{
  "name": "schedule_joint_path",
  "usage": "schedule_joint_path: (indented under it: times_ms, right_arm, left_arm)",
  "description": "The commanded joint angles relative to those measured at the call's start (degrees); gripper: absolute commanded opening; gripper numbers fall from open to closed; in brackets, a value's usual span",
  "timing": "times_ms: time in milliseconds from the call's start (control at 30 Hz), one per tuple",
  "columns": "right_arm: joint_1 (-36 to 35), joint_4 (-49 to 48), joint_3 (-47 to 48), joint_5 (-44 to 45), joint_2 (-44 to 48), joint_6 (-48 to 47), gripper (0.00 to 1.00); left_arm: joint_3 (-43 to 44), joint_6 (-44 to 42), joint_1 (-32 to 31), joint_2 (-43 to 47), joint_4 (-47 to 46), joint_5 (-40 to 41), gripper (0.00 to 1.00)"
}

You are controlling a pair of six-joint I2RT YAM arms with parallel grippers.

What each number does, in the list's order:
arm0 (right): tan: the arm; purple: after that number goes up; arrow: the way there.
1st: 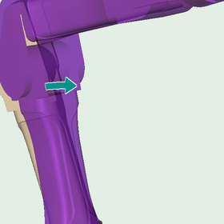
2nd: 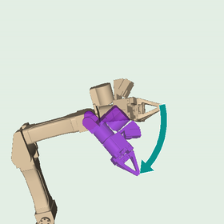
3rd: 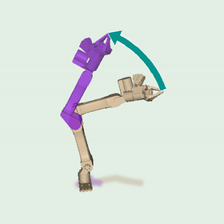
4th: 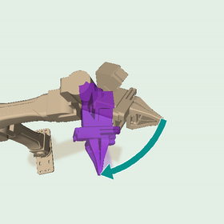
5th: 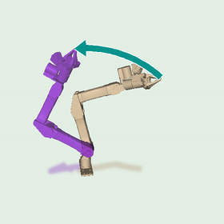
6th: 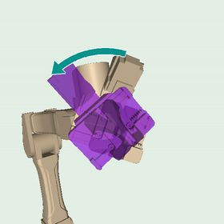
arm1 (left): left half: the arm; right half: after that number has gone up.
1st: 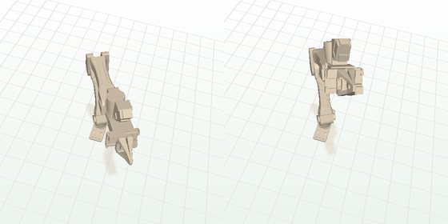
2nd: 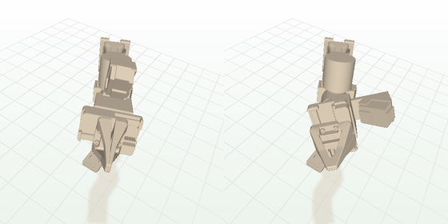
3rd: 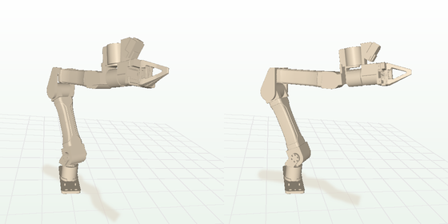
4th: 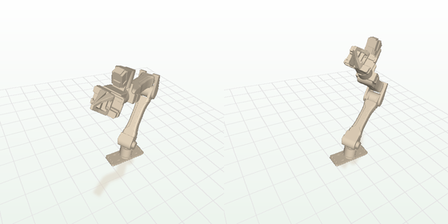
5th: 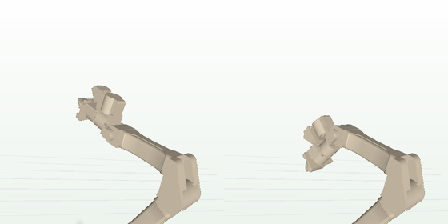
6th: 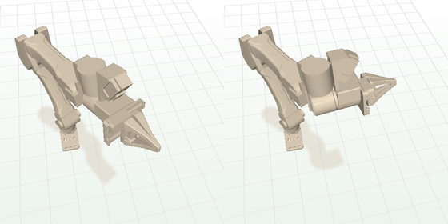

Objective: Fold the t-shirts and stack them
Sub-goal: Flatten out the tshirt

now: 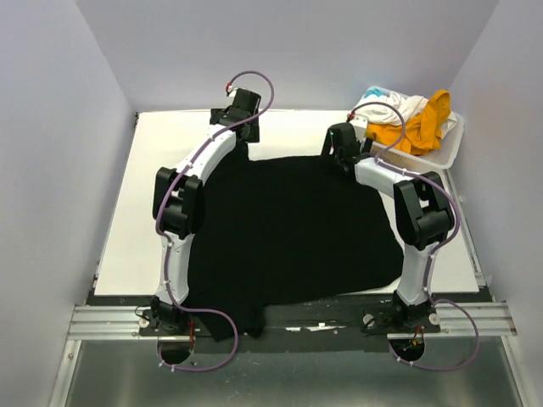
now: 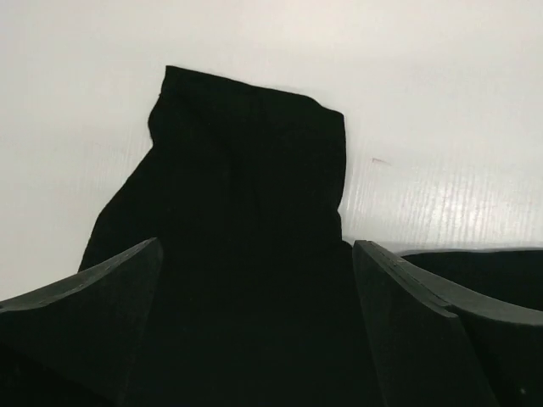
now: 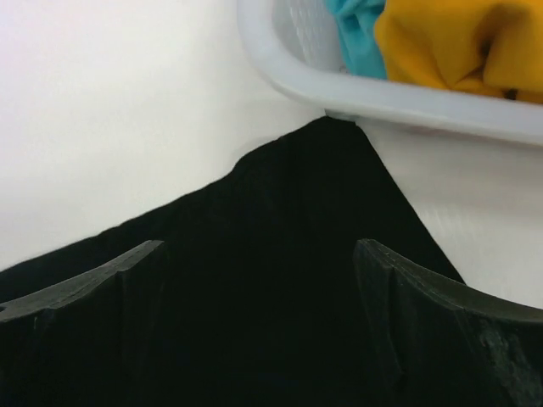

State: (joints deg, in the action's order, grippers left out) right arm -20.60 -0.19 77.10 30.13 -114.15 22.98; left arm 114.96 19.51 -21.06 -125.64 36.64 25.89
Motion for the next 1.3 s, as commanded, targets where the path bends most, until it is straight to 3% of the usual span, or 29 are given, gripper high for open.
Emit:
schedule_joint_path:
  times_ms: [0, 133, 267, 433, 600, 667, 833, 967, 1267]
  right_arm:
    - [0.21, -2.92, 1.41, 1.58, 4.86, 0.39, 1.0]
    - [0.16, -1.16, -2.05, -3.65, 9.9, 2.23, 1.0]
    - [0.21, 2.27, -8.63, -10.14, 16.35, 5.81, 1.0]
    - [0.21, 3.78, -19.22, -16.32, 23.69, 8.55, 1.0]
    - [0.17, 5.82, -26.62, -18.77, 28.18, 10.42, 1.0]
    - [0.13, 5.04, -29.68, -18.56, 29.77, 10.8, 1.0]
    - [0.18, 4.54, -33.99, -19.35, 31.0, 13.69, 1.0]
    - [0.16, 1.58, -36.84, -21.53, 29.68, 15.0, 1.0]
    - [0.2, 2.12, -34.39, -18.94, 22.55, 16.14, 1.0]
  left_arm:
    - [-3.27, 1.62, 0.01, 9.3, -1.24, -1.57, 0.99]
    - [-9.73, 3.95, -0.02, 16.53, -0.66, -3.91, 0.99]
    - [-22.02, 8.2, 0.1, 26.7, -1.47, -12.3, 0.98]
    - [-42.87, 12.45, 0.14, 38.85, -9.69, -24.34, 0.99]
    - [-63.33, 18.08, -0.03, 50.29, -21.76, -25.82, 0.98]
    - [-67.82, 20.31, -0.03, 53.03, -23.64, -25.79, 0.98]
    - [-67.88, 21.11, 0.14, 50.29, -17.68, -32.78, 0.99]
    - [-68.71, 22.73, 0.22, 44.75, -20.97, -37.35, 0.99]
    - [-56.62, 22.18, 2.97, 29.04, -14.47, -36.18, 0.98]
